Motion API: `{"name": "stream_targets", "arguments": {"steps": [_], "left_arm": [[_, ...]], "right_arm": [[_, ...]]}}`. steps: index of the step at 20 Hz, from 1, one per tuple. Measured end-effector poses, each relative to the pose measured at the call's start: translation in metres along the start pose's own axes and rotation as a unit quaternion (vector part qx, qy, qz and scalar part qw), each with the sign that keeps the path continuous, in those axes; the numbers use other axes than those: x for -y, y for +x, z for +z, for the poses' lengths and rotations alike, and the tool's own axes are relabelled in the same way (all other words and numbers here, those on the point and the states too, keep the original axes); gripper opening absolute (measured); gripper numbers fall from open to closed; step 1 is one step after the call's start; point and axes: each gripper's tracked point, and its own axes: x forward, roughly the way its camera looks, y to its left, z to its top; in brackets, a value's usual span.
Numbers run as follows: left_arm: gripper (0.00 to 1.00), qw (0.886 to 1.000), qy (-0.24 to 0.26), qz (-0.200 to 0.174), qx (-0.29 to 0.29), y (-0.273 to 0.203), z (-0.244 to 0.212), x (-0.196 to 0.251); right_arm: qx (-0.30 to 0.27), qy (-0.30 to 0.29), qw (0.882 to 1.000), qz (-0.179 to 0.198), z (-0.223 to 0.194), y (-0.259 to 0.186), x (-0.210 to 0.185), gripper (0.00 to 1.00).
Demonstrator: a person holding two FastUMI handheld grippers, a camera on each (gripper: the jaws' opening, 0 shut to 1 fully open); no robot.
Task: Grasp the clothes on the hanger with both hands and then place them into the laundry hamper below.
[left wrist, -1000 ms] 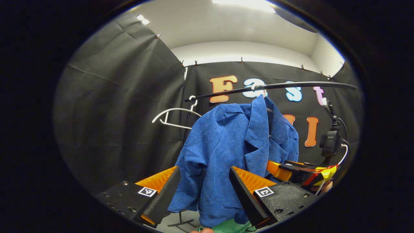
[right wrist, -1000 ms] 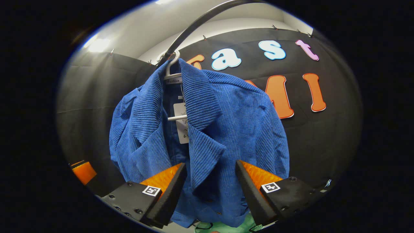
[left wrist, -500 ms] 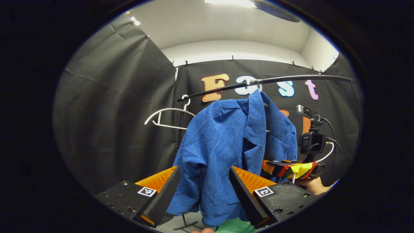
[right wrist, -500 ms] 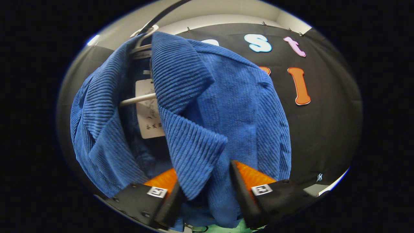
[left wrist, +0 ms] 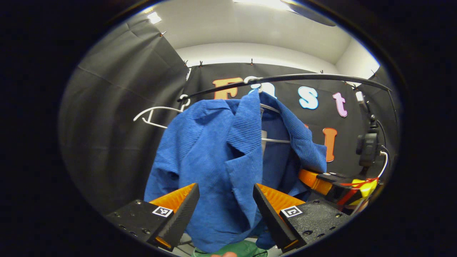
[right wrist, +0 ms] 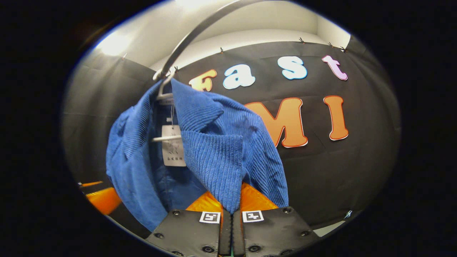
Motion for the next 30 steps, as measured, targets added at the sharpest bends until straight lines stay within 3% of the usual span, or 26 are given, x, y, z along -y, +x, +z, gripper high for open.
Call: {"name": "stream_targets", "arguments": {"steps": [2, 8, 11, 14, 16, 22, 23, 26, 30], "left_arm": [[0.95, 1.0, -0.009, -0.009, 0.004, 0.012, -0.003, 0.017], [0.92, 0.999, 0.009, 0.026, 0.02, 0.052, -0.016, 0.032], [0.95, 0.996, 0.014, 0.074, 0.046, 0.062, -0.014, 0.02], [0.91, 0.986, 0.068, 0.131, 0.079, 0.074, -0.011, -0.006], [0.91, 0.984, 0.095, 0.122, 0.085, 0.079, -0.012, -0.012], [0.12, 0.982, 0.14, 0.086, 0.093, 0.067, 0.012, -0.039], [0.05, 0.98, 0.151, 0.088, 0.094, 0.063, 0.019, -0.045], [0.07, 0.972, 0.168, 0.121, 0.111, 0.044, 0.057, -0.073], [0.1, 0.952, 0.218, 0.169, 0.135, 0.031, 0.12, -0.113]], "right_arm": [[0.023, 0.002, 1.0, -0.001, 0.022, -0.015, 0.007, 0.09], [0.074, -0.009, 0.997, 0.004, 0.065, -0.044, 0.009, 0.09], [0.085, -0.015, 0.996, 0.013, 0.07, -0.051, -0.001, 0.09], [0.093, -0.017, 0.995, 0.022, 0.073, -0.058, -0.007, 0.09], [0.093, -0.022, 0.995, 0.03, 0.073, -0.059, -0.01, 0.09], [0.115, -0.034, 0.992, 0.023, 0.081, -0.064, -0.006, 0.09], [0.119, -0.039, 0.992, 0.02, 0.082, -0.063, -0.006, 0.09], [0.131, -0.053, 0.99, 0.005, 0.084, -0.063, -0.002, 0.09], [0.146, -0.048, 0.988, -0.009, 0.091, -0.061, 0.005, 0.09]]}}
